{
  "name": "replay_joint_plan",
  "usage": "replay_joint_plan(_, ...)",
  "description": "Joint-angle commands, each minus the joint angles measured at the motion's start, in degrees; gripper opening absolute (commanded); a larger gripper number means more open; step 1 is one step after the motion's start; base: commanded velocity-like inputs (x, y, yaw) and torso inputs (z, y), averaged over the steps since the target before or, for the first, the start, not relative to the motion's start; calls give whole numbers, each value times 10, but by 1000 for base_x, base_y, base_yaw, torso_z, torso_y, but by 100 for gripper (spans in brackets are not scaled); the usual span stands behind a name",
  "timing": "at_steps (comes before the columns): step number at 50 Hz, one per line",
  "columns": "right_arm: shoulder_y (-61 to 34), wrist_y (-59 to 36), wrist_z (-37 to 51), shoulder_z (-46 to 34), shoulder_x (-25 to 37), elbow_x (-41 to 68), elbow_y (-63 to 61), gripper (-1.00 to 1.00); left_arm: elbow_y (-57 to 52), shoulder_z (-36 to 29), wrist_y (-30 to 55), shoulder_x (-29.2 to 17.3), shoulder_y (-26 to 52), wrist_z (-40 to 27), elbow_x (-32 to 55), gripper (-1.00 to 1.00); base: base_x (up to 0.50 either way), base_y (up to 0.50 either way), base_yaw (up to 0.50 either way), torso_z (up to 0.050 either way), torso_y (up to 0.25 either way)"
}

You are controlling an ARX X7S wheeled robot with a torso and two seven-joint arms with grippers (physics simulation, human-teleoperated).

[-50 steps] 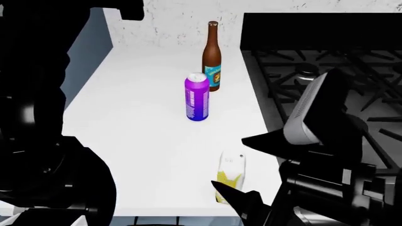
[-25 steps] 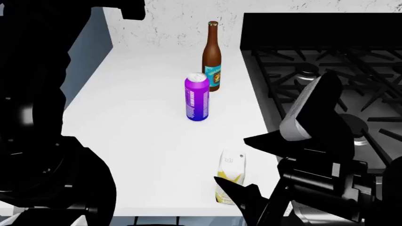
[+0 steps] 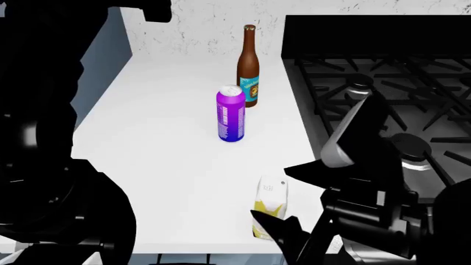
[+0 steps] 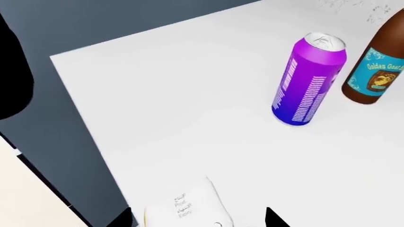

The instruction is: Move the drinks to the dining counter.

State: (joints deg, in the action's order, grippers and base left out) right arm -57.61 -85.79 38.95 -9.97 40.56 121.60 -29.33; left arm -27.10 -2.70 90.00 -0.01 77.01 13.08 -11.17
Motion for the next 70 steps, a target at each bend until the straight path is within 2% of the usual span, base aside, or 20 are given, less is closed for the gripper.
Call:
replay_joint_plan(1, 19, 5, -19, -2, 2, -15, 0, 100, 0, 0, 0, 0, 1, -1, 3, 100, 0, 0, 0, 0, 0)
replay_joint_plan(22, 54, 12, -54, -4, 7, -48, 2, 100, -2, 1, 0, 0, 1, -6, 11, 100, 0, 0, 0, 0, 0)
replay_joint_plan(23, 54, 14, -53, -3, 7, -52, 2, -100, -3, -1, 0, 0, 1, -4, 7, 100, 0, 0, 0, 0, 0)
replay_joint_plan(42, 30, 32, -60, -8, 15, -69, -5, -100, -4, -2, 0, 0, -4, -7, 13, 100, 0, 0, 0, 0, 0)
replay_joint_plan(56, -159, 77, 74, -92, 79, 21, -9, -100, -11, -9, 0, 0, -23, -27, 39, 100, 0, 0, 0, 0, 0)
replay_joint_plan(61, -188, 83, 92, -105, 94, 40, -9, -100, -9, -13, 0, 0, -26, -30, 43, 100, 0, 0, 0, 0, 0)
replay_joint_plan(62, -191, 84, 94, -105, 98, 41, -8, -100, -1, 16, 0, -60, -18, -116, 129, 100, 0, 0, 0, 0, 0)
replay_joint_plan(64, -191, 85, 96, -105, 102, 41, -9, -100, 37, 37, 0, -125, 6, -288, 301, 100, 0, 0, 0, 0, 0)
replay_joint_plan(70, -185, 89, 95, -101, 109, 38, -11, -100, 103, 43, -14, -146, 41, -804, 817, 100, 0, 0, 0, 0, 0)
